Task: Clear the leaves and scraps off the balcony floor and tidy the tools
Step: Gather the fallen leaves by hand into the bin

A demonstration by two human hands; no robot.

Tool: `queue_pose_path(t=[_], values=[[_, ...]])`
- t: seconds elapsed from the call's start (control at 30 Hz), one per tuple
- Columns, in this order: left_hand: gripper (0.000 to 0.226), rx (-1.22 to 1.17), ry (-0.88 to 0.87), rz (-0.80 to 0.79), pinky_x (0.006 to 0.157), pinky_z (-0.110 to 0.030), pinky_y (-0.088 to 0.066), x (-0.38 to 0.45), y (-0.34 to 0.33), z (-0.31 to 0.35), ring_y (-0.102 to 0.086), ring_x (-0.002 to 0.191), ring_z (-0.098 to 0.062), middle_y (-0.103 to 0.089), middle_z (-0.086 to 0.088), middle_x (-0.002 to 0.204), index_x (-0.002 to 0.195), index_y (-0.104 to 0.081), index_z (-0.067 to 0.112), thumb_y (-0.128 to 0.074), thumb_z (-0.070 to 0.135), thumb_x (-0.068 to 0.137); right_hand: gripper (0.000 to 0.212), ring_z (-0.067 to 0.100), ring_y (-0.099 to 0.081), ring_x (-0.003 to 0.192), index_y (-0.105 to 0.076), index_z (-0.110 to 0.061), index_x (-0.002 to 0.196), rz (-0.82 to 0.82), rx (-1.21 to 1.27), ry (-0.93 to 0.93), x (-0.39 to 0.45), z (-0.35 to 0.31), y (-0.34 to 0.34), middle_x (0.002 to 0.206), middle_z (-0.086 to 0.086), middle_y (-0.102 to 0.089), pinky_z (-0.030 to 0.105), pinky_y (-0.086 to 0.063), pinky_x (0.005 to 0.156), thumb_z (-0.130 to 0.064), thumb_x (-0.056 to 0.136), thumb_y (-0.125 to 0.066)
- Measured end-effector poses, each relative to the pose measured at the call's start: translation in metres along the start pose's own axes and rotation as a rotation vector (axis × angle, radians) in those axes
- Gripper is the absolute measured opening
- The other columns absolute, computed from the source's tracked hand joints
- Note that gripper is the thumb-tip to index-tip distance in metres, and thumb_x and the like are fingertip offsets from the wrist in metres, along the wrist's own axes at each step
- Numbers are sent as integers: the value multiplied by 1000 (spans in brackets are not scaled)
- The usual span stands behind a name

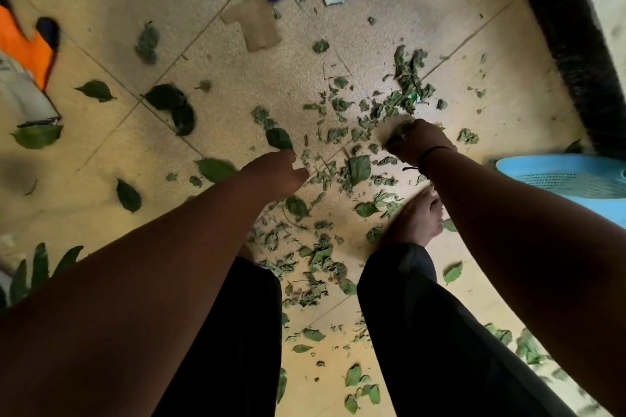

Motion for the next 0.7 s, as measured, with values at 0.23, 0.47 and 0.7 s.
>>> queue_pose_path(t=[0.23, 0.47, 0.7], values=[[53, -128, 1, 35, 86, -30, -42, -2, 2, 19, -55, 114, -25, -55, -5, 130, 138, -46, 18, -48, 52, 97, 32, 17, -57, 66, -68, -17, 63, -80, 203, 211, -19, -19, 20, 63, -2, -60, 23, -46, 65, -44, 80, -65], [60, -1185, 63, -13, 96, -40, -44, -8, 25, 49, -55, 117, -25, -58, -3, 127, 134, -52, 21, -38, 65, 95, 20, 14, -48, 67, -68, -17, 96, -552, 914, 173, -60, -67, 19, 88, -2, -64, 27, -42, 67, -36, 89, -63], [19, -1396, 165, 70, 50, -20, -40, -2, 62, 34, -45, 66, -11, -55, 2, 85, 88, -62, 24, -50, 34, 98, 11, 13, -50, 67, -66, -19, 98, -499, 617, 423, -76, -154, 46, 86, -2, -66, 26, -45, 63, -27, 91, -65]])
Point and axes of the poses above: each hand's wrist, its own x-axis towards the middle knuckle, its own y-axis out of the back of the hand, z = x × y, the point moved 4 cm from there along x, towards the middle knuckle
